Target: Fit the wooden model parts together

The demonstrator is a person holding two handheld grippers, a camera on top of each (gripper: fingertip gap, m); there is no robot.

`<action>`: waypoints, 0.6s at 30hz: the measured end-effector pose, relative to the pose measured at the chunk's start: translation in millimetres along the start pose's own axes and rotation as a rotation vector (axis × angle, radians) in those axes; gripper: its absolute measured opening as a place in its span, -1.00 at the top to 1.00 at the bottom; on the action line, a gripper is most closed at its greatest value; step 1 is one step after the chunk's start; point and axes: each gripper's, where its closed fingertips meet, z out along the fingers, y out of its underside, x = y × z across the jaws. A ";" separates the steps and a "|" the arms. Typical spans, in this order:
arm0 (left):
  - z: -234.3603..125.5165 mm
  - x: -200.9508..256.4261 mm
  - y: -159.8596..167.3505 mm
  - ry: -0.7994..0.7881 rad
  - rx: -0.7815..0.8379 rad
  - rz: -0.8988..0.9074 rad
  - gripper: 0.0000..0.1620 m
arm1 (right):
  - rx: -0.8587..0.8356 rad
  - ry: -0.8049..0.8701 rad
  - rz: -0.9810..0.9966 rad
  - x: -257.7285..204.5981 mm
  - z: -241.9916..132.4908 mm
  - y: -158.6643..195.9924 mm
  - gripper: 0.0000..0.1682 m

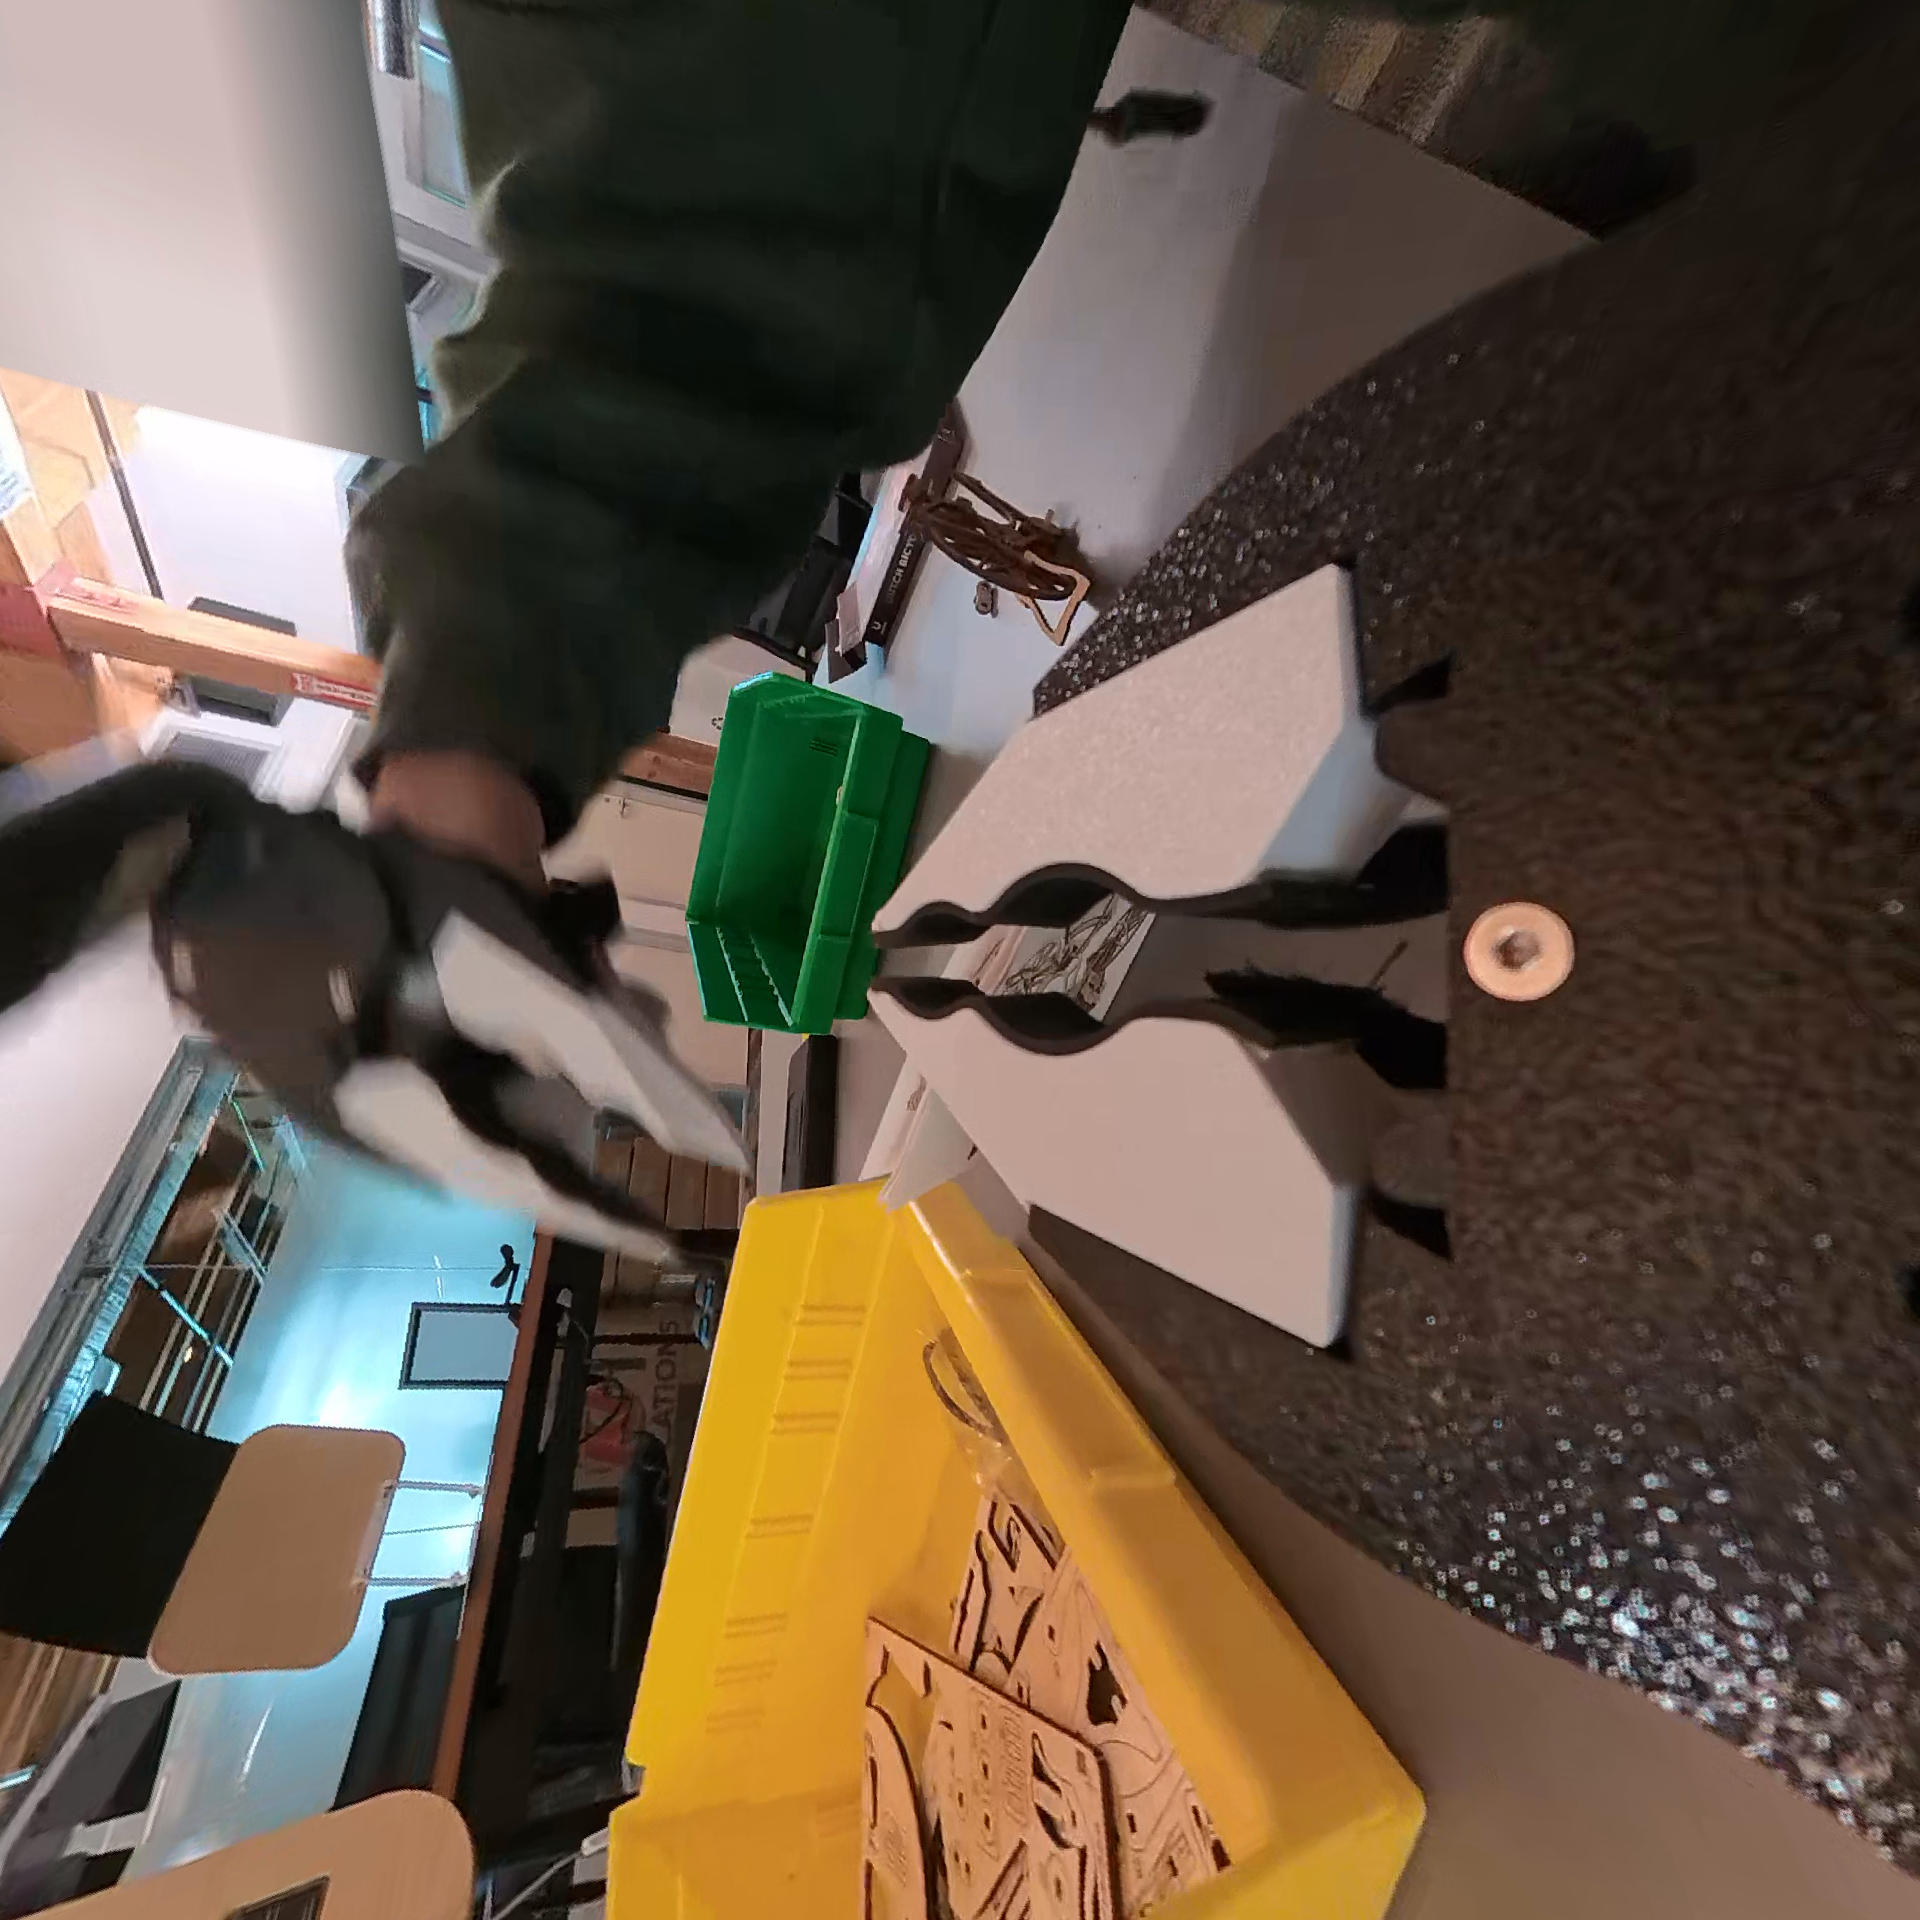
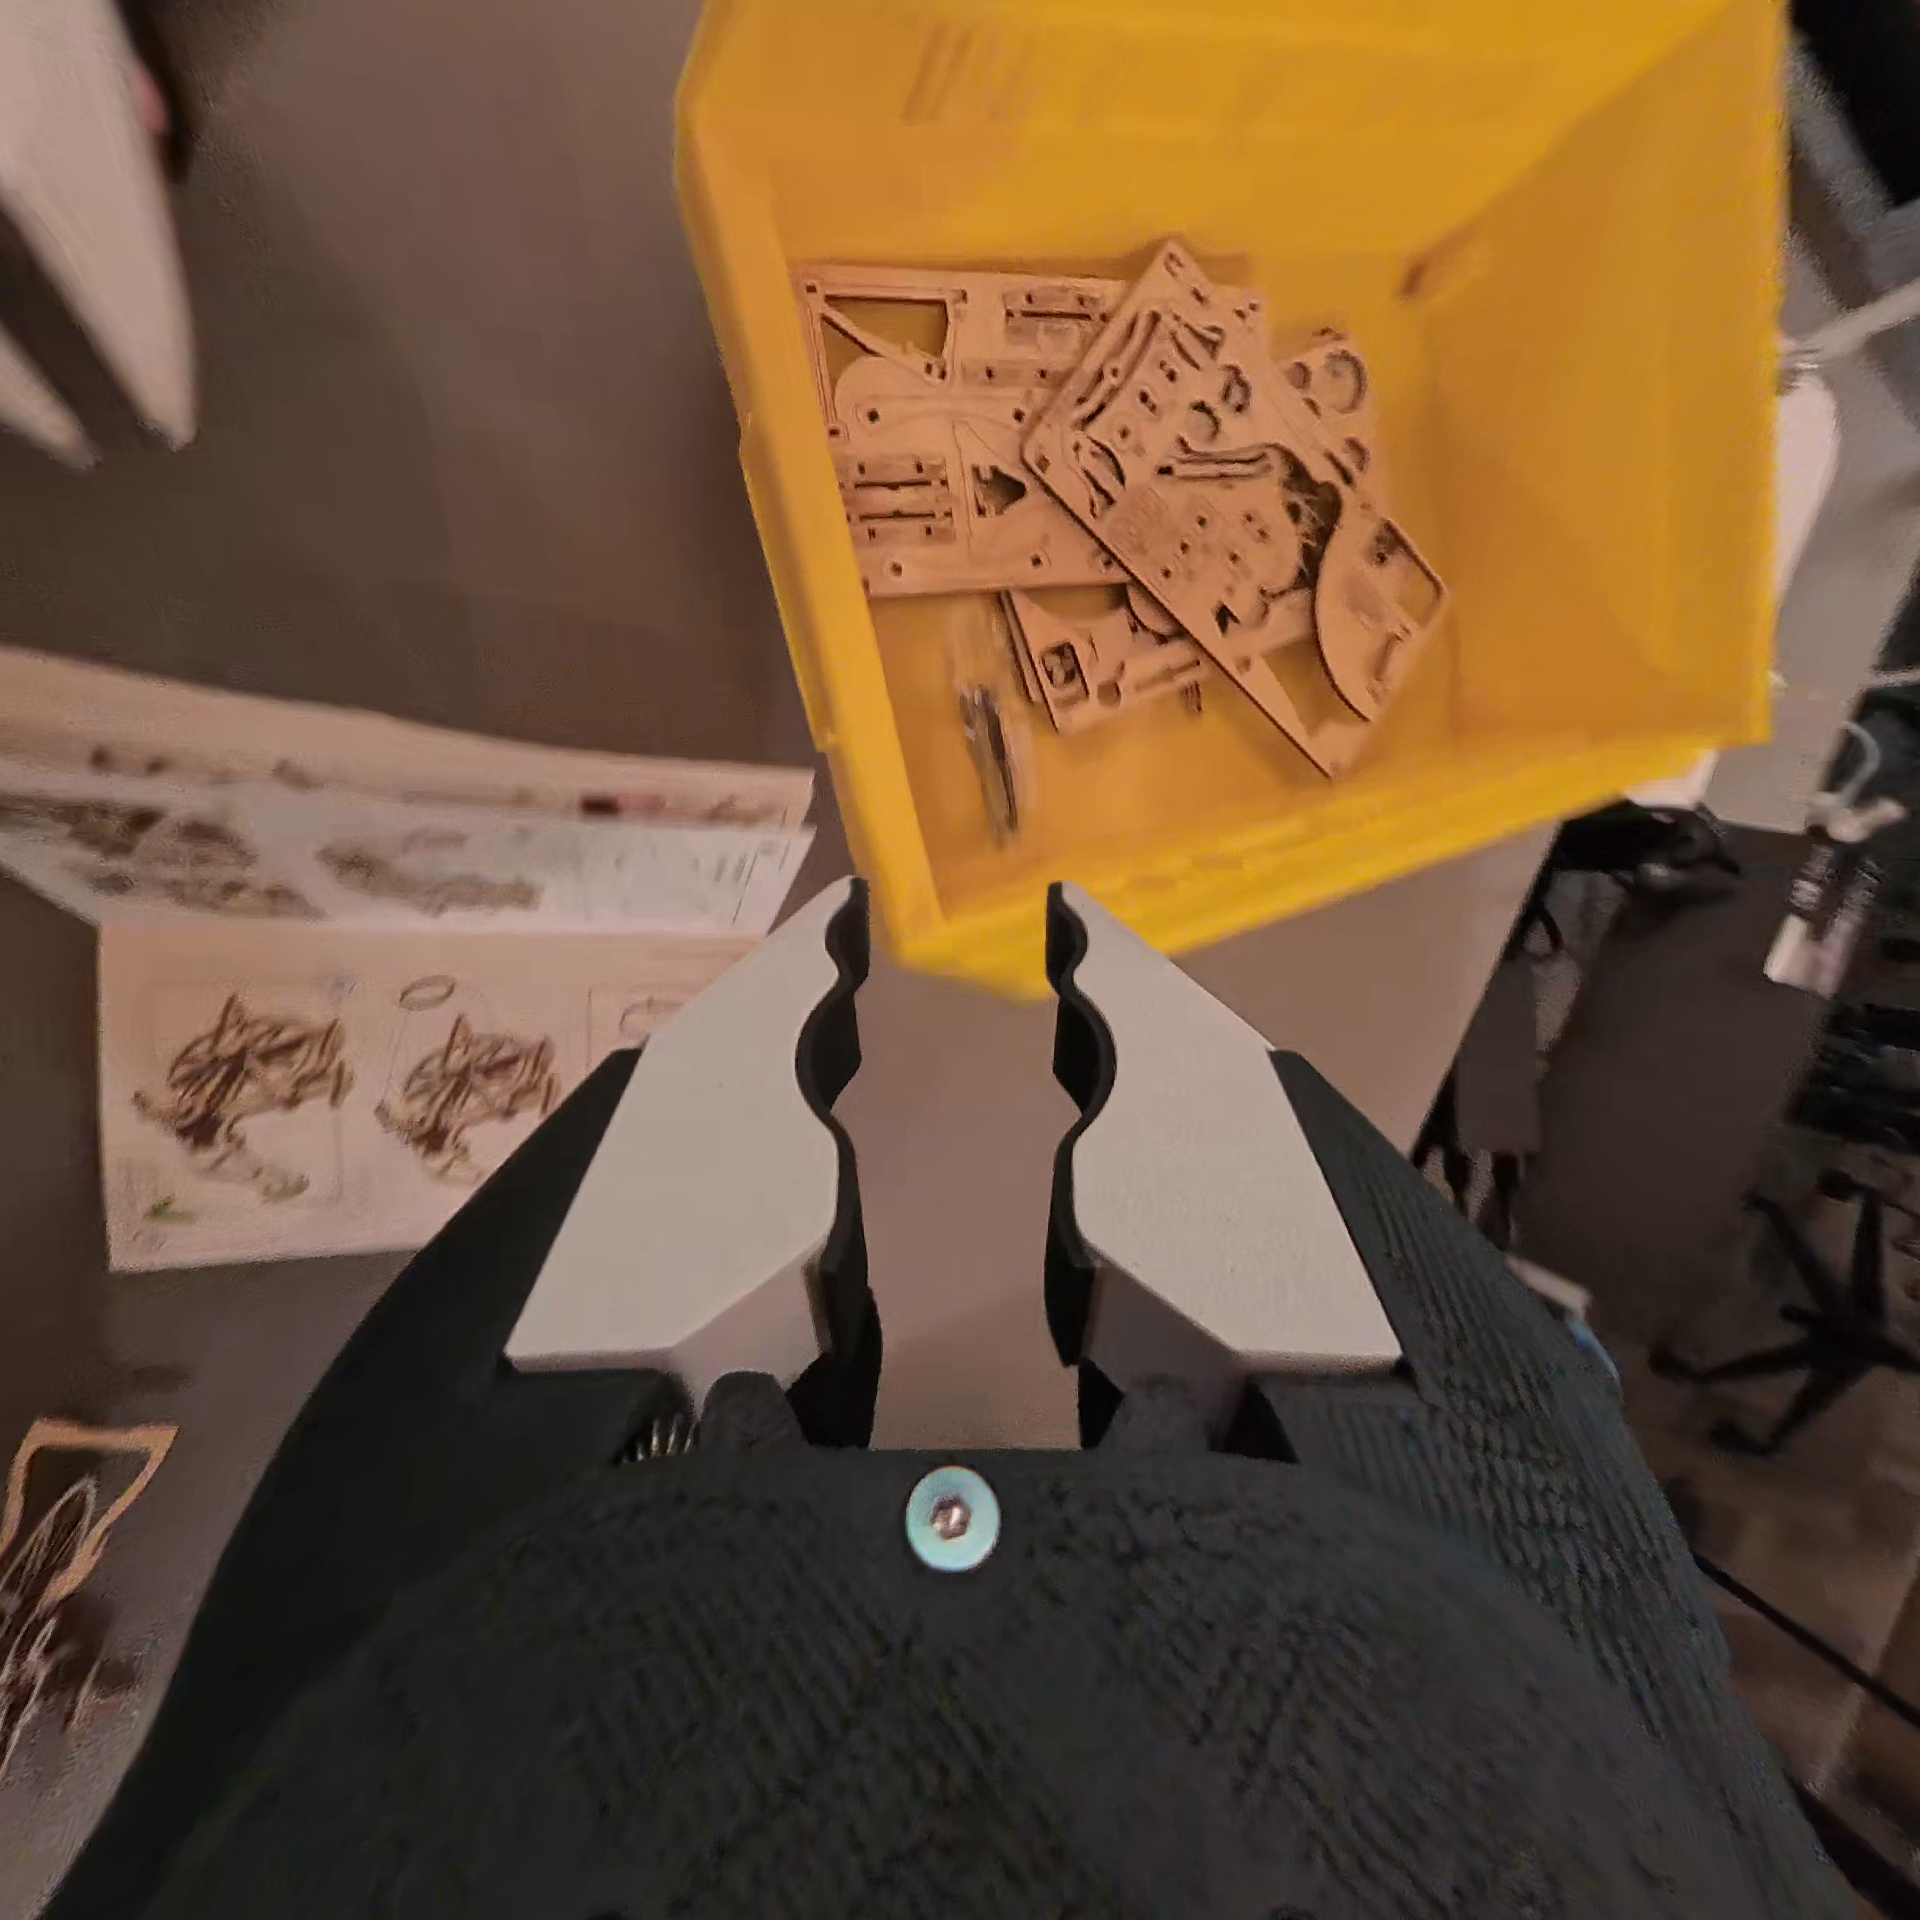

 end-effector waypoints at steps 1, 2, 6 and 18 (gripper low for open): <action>0.0 0.4 -0.1 0.002 0.001 0.001 0.96 | -0.026 -0.032 0.001 2.0 15.9 -4.4 0.63; -0.2 0.8 -0.4 0.005 0.003 0.001 0.96 | -0.065 -0.073 0.007 2.0 31.6 -4.9 0.63; -0.8 4.5 -1.3 0.025 0.010 0.008 0.94 | -0.248 -0.093 -0.014 14.6 79.2 8.5 0.60; -0.6 8.8 -1.7 0.061 0.010 -0.009 0.87 | -0.353 -0.068 0.014 22.4 104.8 3.9 0.99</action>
